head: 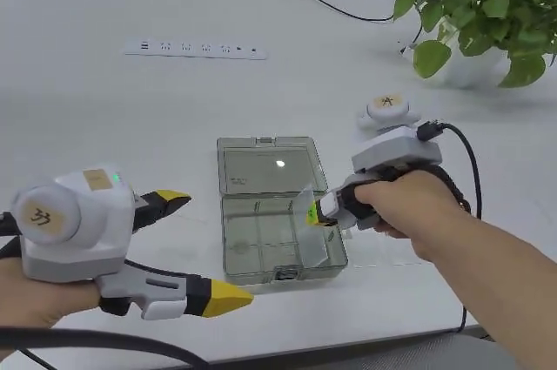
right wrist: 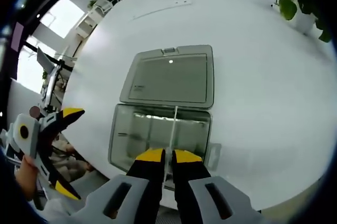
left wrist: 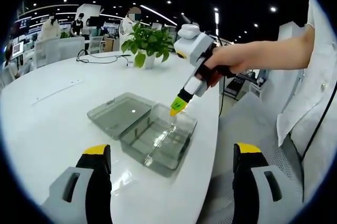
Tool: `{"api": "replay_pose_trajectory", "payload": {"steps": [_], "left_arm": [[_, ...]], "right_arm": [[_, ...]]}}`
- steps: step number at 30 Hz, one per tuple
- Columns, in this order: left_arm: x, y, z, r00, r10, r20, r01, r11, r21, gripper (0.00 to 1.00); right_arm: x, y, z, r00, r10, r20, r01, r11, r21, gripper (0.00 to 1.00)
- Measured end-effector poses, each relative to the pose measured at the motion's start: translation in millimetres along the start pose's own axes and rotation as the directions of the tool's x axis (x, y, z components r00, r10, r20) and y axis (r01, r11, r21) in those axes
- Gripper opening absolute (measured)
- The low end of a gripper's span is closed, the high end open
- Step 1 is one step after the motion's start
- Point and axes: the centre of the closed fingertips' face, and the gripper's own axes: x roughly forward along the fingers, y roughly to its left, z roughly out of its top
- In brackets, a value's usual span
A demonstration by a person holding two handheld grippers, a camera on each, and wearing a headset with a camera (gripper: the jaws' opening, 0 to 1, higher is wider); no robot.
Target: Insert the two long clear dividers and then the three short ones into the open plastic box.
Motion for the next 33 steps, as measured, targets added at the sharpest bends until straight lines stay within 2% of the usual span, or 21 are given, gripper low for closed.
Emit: {"api": "replay_pose_trajectory", "payload": {"steps": [15,33], "left_arm": [[-0.7,0.9,-1.0,1.0000,0.007,-0.004,-0.007,1.000,-0.007,0.99],[-1.1,1.9,-2.6,0.9999,0.015,-0.007,-0.015,1.000,-0.017,0.98]], "right_arm": [[16.6,4.1,-2.9,0.9997,0.019,-0.014,-0.020,0.998,-0.055,0.09],[25.6,2.2,-4.7,0.9987,0.050,-0.008,-0.051,0.997,-0.059,0.10]]}}
